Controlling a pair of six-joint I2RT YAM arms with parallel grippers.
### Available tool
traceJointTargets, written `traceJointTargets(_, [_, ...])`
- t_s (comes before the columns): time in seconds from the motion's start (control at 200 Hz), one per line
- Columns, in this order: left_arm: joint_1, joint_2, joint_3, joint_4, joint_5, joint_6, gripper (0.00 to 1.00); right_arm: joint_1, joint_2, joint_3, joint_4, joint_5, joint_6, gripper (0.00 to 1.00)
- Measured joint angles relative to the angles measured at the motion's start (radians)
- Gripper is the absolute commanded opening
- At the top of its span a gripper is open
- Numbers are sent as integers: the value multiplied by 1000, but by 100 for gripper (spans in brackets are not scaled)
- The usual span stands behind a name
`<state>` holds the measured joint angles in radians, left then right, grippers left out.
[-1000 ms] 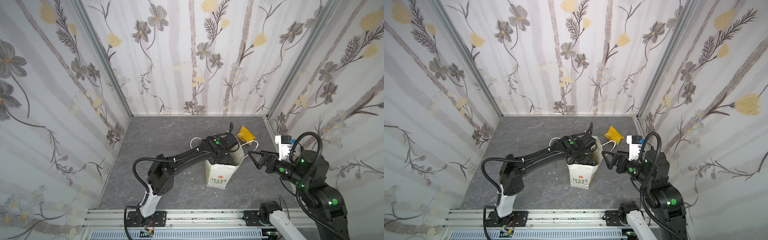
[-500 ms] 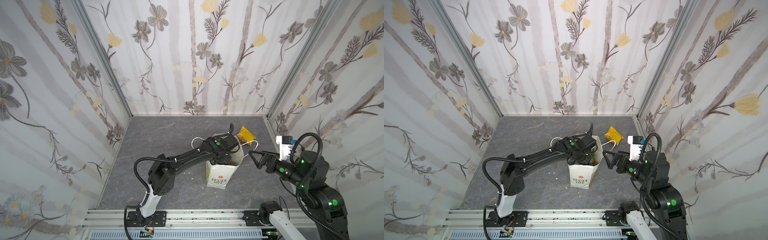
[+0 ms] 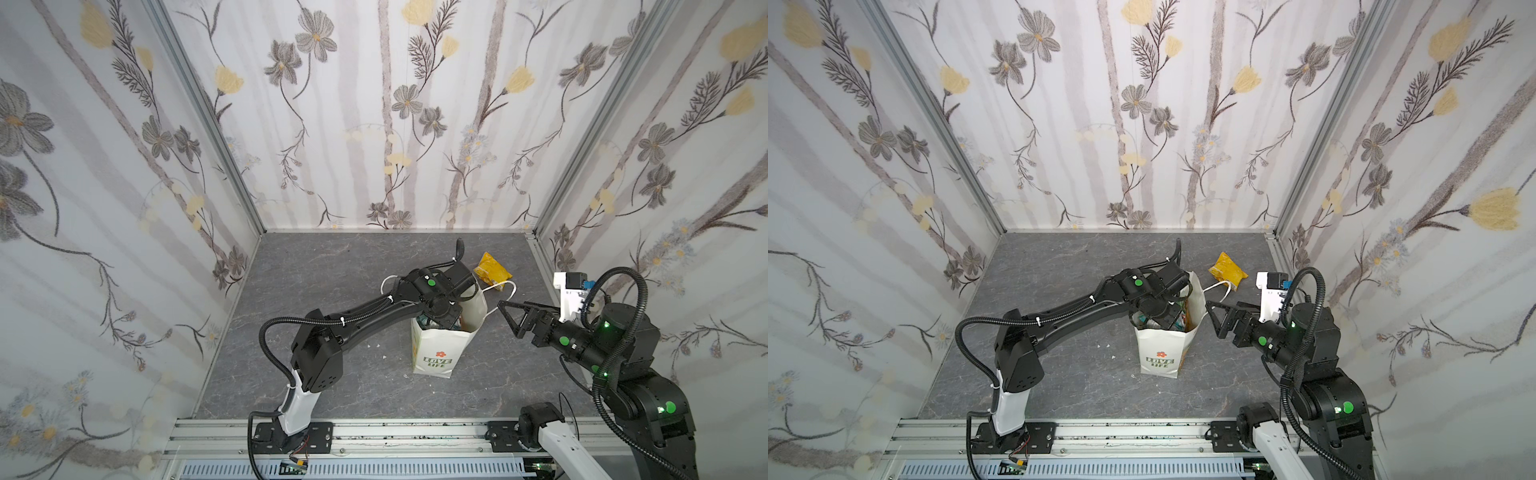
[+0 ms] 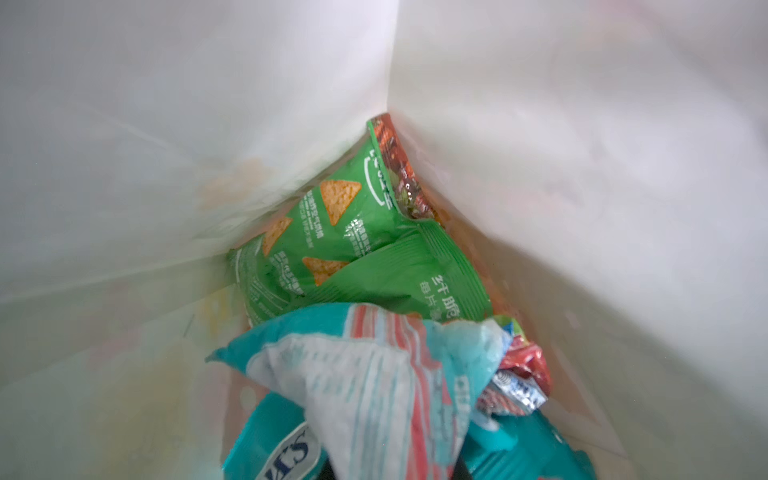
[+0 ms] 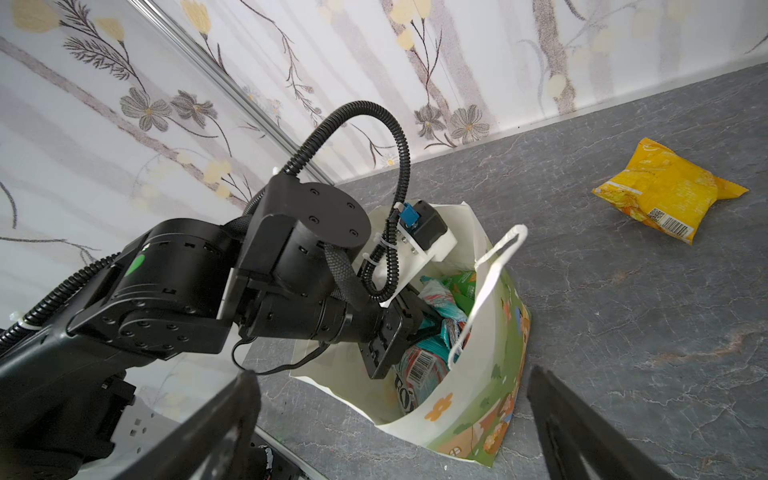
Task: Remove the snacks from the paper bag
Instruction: 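Lower the left gripper into the bag onto the teal Fox's packet while the right returns, then lift the teal packet out of the bag with the left gripper toward the right gripper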
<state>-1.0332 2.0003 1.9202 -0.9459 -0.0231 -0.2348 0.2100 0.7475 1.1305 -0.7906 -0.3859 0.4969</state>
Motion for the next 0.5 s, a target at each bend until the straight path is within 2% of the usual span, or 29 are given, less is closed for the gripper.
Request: traceJointTargets(0.5, [2, -92, 93, -16, -11, -4, 0, 0, -3, -12, 33, 19, 18, 100])
